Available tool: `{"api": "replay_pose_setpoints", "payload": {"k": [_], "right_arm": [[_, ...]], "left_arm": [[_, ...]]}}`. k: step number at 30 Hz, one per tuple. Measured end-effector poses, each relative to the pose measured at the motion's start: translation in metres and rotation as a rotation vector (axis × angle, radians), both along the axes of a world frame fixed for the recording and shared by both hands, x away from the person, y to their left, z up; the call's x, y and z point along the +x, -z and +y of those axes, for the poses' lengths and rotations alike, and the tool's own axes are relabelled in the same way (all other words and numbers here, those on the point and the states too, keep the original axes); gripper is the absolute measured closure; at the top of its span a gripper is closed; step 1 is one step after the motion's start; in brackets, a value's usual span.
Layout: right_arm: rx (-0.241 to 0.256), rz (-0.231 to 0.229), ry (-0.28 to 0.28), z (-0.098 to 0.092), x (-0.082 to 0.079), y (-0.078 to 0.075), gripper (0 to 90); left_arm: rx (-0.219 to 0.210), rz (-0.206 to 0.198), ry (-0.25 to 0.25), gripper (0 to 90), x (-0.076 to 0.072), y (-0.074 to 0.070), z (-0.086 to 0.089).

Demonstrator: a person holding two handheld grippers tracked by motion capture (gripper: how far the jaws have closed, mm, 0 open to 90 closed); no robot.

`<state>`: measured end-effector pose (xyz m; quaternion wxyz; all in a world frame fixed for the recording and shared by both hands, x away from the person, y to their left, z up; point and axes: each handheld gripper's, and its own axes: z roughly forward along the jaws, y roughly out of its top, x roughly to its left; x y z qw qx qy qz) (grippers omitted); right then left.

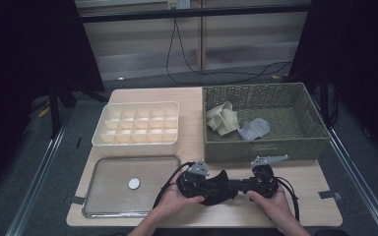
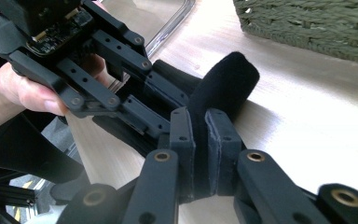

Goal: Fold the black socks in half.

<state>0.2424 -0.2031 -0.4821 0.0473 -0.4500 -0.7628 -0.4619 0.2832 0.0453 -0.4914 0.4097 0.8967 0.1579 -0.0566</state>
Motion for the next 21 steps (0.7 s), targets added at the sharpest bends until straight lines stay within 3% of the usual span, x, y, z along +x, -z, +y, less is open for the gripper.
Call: {"api": "replay_pose_setpoints", "payload": {"k": [2,7,16,21], "right_arm": [[0.000,-0.003,0.004,-0.002,0.000,-0.001,82.3],[-0.004,-0.011,0.026,-0.010,0.001,-0.002,82.2],[-0.021,-0.016,0.042,-0.018,0.004,-0.002,81.9],[-0.030,-0.018,0.066,-0.025,0.005,-0.003,81.8]], "left_arm": [[-0.014,-0.009,-0.007,66.7,-0.001,-0.004,0.004],[-0.033,-0.012,-0.032,66.5,-0.002,-0.010,0.018],[-0.027,-0.001,-0.055,63.8,-0.003,-0.015,0.036],[-0.022,0.008,-0.063,66.0,-0.001,-0.010,0.039]]}}
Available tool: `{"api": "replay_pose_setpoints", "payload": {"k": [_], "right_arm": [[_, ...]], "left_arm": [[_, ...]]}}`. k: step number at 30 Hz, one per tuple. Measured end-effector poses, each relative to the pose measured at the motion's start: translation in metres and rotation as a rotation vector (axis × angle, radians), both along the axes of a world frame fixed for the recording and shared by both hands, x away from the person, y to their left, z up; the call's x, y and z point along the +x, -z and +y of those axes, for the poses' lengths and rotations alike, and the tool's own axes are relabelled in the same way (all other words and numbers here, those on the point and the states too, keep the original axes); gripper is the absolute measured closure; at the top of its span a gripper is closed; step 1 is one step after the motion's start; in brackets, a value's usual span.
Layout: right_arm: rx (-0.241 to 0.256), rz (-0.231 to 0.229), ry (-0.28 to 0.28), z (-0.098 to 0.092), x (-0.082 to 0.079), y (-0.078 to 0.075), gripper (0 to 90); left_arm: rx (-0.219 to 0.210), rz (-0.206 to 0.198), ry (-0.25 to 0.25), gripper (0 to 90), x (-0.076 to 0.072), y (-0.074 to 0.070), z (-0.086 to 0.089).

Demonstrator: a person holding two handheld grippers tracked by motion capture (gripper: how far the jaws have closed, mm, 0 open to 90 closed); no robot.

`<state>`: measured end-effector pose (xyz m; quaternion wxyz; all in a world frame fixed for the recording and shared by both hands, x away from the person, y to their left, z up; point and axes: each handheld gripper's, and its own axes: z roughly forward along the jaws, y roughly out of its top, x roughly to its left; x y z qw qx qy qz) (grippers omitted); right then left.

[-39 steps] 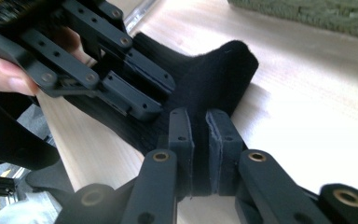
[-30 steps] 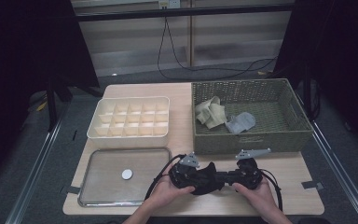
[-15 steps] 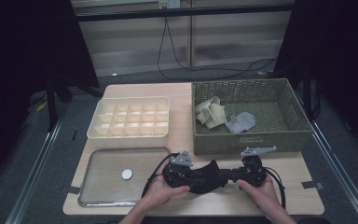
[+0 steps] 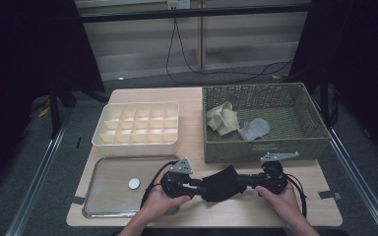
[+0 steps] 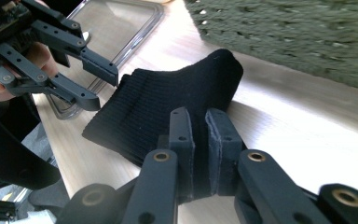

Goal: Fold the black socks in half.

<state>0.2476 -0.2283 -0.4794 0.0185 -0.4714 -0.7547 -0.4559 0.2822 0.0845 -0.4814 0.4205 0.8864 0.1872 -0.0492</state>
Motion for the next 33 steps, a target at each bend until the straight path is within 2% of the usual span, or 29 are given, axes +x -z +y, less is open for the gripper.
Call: {"api": "replay_pose_setpoints", "payload": {"k": [1,4,5,8,10,15,17,18,20,22,24,27,31,33], "right_arm": [[0.001,-0.006,0.001,-0.001,0.000,0.000,81.8],[0.010,-0.009,0.010,-0.003,0.000,-0.002,81.8],[0.010,-0.015,0.009,-0.003,0.000,-0.003,81.8],[0.014,-0.021,0.006,-0.001,0.000,-0.005,81.8],[0.015,-0.024,0.004,0.000,0.001,-0.006,81.7],[0.023,-0.033,-0.009,0.007,0.001,-0.007,81.4],[0.028,-0.038,-0.023,0.012,0.001,-0.008,81.3],[0.028,-0.040,-0.031,0.015,0.001,-0.009,81.2],[0.029,-0.044,-0.043,0.020,0.000,-0.009,81.0],[0.026,-0.048,-0.055,0.024,0.000,-0.009,80.7],[0.024,-0.047,-0.062,0.027,-0.001,-0.009,80.7],[0.024,-0.047,-0.079,0.031,-0.002,-0.009,80.5],[0.025,-0.050,-0.115,0.036,-0.004,-0.009,80.3],[0.024,-0.042,-0.135,0.040,-0.005,-0.006,80.1]], "left_arm": [[0.014,0.002,0.009,67.5,0.000,0.001,0.000],[0.022,0.008,0.016,69.1,0.000,0.004,-0.005],[0.008,0.010,0.017,69.0,-0.001,0.006,-0.007],[0.022,0.010,0.019,67.8,-0.001,0.006,-0.010],[0.006,0.008,0.019,67.5,-0.001,0.007,-0.012],[0.011,0.008,0.027,67.4,-0.003,0.008,-0.015],[0.026,0.008,0.035,67.4,-0.003,0.007,-0.017],[0.010,0.009,0.031,67.5,-0.004,0.008,-0.019],[0.027,0.010,0.040,67.5,-0.005,0.008,-0.021],[0.025,0.007,0.053,67.5,-0.005,0.009,-0.023],[0.015,0.010,0.048,67.5,-0.006,0.010,-0.025],[0.036,0.011,0.048,67.6,-0.006,0.009,-0.026],[0.024,0.011,0.044,67.7,-0.006,0.011,-0.028],[0.041,0.007,0.051,67.9,-0.005,0.011,-0.028]]}}
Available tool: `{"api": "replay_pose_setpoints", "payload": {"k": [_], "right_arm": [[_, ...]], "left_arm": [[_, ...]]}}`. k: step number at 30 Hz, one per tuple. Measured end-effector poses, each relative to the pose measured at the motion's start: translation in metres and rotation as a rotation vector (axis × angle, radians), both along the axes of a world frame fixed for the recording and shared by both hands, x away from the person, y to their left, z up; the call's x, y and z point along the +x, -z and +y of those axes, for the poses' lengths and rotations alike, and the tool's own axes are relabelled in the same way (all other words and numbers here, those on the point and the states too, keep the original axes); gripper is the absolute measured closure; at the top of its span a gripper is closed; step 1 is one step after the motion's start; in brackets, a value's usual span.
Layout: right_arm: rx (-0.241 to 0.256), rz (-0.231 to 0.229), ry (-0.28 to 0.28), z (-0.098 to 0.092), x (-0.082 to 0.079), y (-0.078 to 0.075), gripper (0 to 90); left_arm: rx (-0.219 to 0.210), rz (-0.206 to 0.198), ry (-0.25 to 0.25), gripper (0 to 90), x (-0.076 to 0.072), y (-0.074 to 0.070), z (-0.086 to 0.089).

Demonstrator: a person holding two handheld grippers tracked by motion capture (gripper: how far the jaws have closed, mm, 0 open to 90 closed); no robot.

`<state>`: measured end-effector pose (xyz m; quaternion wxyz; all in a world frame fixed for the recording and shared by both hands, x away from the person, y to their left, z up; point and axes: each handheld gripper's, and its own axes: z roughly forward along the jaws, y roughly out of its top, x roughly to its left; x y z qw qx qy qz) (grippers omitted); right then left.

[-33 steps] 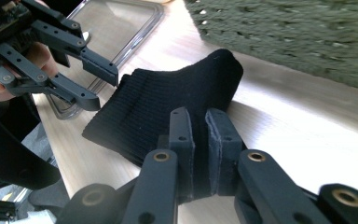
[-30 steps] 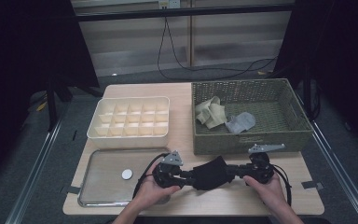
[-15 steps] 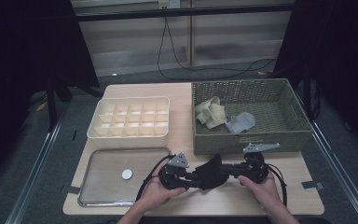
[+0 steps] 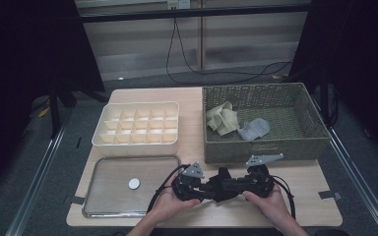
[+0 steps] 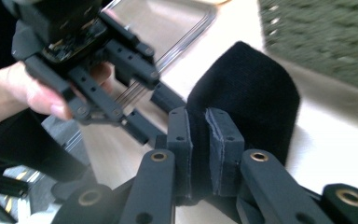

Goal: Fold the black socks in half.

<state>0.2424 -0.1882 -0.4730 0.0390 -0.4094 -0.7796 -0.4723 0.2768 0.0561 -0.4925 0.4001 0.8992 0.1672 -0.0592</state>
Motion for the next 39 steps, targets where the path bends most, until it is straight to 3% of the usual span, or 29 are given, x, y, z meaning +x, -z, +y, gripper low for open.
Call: {"api": "replay_pose_setpoints", "payload": {"k": [3,11,14,19,21,26,30,37,39], "right_arm": [[-0.008,0.010,-0.028,0.006,-0.002,0.005,80.0],[-0.021,0.027,-0.039,0.016,-0.010,0.012,80.0],[-0.058,0.002,-0.043,0.021,-0.012,0.013,80.3],[-0.063,0.006,-0.045,0.025,-0.013,0.017,80.6],[-0.066,0.005,-0.042,0.026,-0.014,0.017,80.7],[-0.068,-0.003,-0.044,0.028,-0.016,0.018,80.8],[-0.071,-0.003,-0.052,0.029,-0.017,0.018,80.7],[-0.068,0.007,-0.066,0.028,-0.016,0.018,80.4],[-0.077,0.013,-0.067,0.026,-0.016,0.017,79.9]], "left_arm": [[0.024,-0.004,0.001,70.1,0.000,0.001,-0.001],[0.019,0.004,-0.015,71.4,0.002,0.001,0.005],[-0.018,0.005,-0.051,70.0,0.010,-0.007,0.015],[-0.092,0.008,-0.086,63.1,0.015,-0.023,0.028],[-0.116,0.004,-0.089,62.5,0.015,-0.027,0.027],[-0.122,0.006,-0.073,51.8,0.017,-0.030,0.014],[-0.081,0.015,-0.080,44.0,0.022,-0.024,0.004],[-0.053,0.062,-0.104,44.0,0.029,-0.007,0.003],[-0.039,0.057,-0.096,44.0,0.029,-0.007,0.002]]}}
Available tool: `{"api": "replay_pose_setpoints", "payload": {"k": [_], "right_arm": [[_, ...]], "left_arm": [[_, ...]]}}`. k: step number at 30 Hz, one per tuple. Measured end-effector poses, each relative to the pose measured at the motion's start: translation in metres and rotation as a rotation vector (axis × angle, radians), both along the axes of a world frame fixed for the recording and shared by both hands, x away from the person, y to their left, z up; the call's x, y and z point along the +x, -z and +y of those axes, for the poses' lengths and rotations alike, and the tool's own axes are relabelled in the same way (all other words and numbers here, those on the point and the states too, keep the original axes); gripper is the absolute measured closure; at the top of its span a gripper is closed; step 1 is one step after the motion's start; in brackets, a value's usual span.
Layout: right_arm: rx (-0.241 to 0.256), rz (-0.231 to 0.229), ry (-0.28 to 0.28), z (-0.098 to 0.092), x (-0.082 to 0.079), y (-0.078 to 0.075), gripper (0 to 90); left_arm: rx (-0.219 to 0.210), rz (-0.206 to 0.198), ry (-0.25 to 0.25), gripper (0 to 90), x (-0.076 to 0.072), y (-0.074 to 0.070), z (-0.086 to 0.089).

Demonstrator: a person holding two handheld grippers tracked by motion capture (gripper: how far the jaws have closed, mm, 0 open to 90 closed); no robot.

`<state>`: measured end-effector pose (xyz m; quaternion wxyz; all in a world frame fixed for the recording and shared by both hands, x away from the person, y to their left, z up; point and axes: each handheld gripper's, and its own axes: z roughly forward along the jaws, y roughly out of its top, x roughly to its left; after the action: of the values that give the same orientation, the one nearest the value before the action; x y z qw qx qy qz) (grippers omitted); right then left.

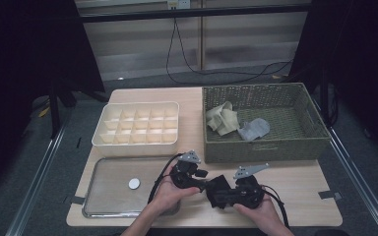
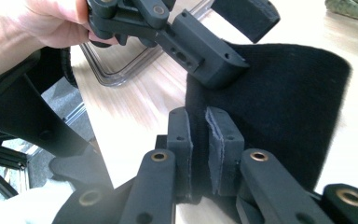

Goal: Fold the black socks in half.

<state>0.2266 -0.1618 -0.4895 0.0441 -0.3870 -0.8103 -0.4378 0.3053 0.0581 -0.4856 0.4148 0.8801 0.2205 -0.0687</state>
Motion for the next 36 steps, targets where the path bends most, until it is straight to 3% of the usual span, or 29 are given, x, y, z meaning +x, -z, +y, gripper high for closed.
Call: {"api": "replay_pose_setpoints", "payload": {"k": [2,5,14,17,21,27,32,36], "right_arm": [[-0.023,-0.007,-0.001,-0.001,-0.002,-0.002,78.9],[-0.035,-0.014,0.003,-0.006,-0.004,-0.004,75.0],[-0.053,0.004,0.050,-0.023,-0.008,-0.007,65.5],[-0.056,0.015,0.066,-0.025,-0.012,-0.011,58.0],[-0.038,0.023,0.080,-0.031,-0.016,-0.015,63.2],[-0.061,0.041,0.088,-0.032,-0.012,-0.009,69.3],[-0.078,0.053,0.088,-0.032,-0.010,-0.007,72.1],[-0.087,0.056,0.079,-0.033,-0.011,-0.005,72.4]], "left_arm": [[-0.002,0.002,0.005,45.0,-0.002,0.001,-0.003],[0.001,0.037,0.023,45.6,-0.001,0.003,-0.004],[0.009,0.047,0.040,45.2,-0.006,0.005,-0.010],[0.026,0.041,0.028,45.2,-0.008,0.005,-0.010],[0.024,0.047,0.036,45.2,-0.008,0.005,-0.010],[0.031,0.052,0.061,44.8,-0.007,0.006,-0.010],[0.017,0.058,0.053,37.7,-0.005,0.008,-0.013],[0.039,0.055,0.060,35.9,-0.006,0.007,-0.015]]}}
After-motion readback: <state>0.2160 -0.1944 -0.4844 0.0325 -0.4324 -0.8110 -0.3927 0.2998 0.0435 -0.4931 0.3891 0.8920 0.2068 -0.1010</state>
